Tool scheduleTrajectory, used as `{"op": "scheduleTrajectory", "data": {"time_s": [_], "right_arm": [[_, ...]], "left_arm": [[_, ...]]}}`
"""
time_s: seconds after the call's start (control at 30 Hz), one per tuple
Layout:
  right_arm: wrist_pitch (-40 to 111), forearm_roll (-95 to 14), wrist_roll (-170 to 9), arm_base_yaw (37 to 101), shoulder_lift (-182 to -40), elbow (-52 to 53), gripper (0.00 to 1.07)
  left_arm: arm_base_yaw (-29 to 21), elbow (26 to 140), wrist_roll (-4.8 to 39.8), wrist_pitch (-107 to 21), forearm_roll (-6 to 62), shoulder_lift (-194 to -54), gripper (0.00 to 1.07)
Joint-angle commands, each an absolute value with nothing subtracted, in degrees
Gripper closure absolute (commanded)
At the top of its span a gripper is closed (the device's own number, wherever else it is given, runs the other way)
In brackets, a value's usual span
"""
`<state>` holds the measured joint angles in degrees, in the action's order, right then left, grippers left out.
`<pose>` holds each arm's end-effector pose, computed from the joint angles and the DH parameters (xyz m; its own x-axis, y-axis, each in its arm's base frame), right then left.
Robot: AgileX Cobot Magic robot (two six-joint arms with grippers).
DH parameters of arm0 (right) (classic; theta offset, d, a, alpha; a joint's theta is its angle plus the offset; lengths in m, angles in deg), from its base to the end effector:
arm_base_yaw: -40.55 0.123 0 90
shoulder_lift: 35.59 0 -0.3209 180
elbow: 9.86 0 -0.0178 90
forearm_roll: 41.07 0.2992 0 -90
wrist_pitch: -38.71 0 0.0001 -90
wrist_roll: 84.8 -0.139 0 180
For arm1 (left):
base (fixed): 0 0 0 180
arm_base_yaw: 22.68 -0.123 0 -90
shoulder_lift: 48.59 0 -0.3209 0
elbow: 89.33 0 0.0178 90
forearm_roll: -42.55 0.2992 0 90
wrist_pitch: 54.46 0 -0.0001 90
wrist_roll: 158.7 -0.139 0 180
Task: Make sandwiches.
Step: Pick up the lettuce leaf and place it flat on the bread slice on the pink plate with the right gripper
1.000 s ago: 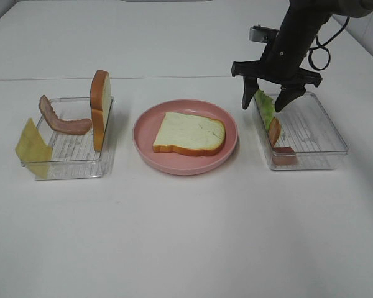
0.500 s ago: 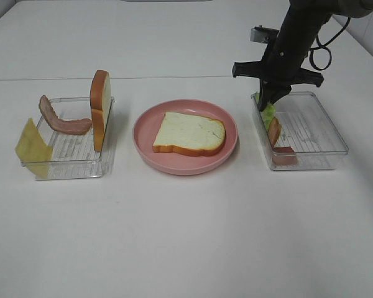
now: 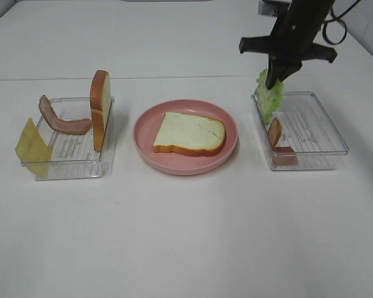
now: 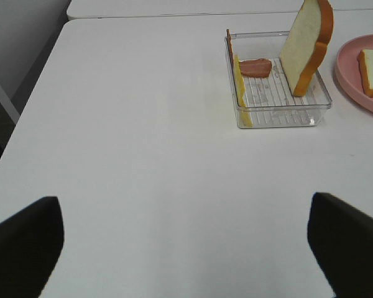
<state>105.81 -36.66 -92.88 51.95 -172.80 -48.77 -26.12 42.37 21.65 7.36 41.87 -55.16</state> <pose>0.5559 0.1221 0.1813 -0.9711 -0.0226 -0.2377 -0.0502 0.9926 0.1106 0.0398 0.0009 0.2839 -0.4477 -0.0386 -0.8933 -0.0559 0.9983 -0.0152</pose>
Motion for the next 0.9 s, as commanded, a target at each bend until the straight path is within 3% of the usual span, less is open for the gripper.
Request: {"op": "scheduleTrajectory", "data": {"time_s": [0.03, 0.2, 0.23, 0.33, 0.4, 0.9], "right_arm": [[106.7, -36.7, -93.2, 51.9, -168.3, -49.2, 1.07], [106.4, -28.2, -90.7, 52.0, -165.7, -49.2, 1.07], [105.5, -22.3, -88.9, 52.2, -165.9, -49.2, 1.07], [104.7, -20.1, -88.2, 52.6, -166.2, -49.2, 1.07], [100.5, -16.0, -87.8, 55.2, -167.0, -49.2, 1.07], [95.0, -12.7, -87.7, 66.0, -174.5, -49.2, 1.07]], "left_arm": [[-26.2, 42.2, 21.8, 7.1, 41.4, -54.4, 0.06], [-26.2, 42.2, 21.8, 7.1, 41.4, -54.4, 0.06], [-26.2, 42.2, 21.8, 7.1, 41.4, -54.4, 0.06], [-26.2, 42.2, 21.8, 7.1, 41.4, -54.4, 0.06], [-26.2, 42.2, 21.8, 7.1, 41.4, -54.4, 0.06], [-26.2, 42.2, 21.8, 7.1, 41.5, -54.4, 0.06]]}}
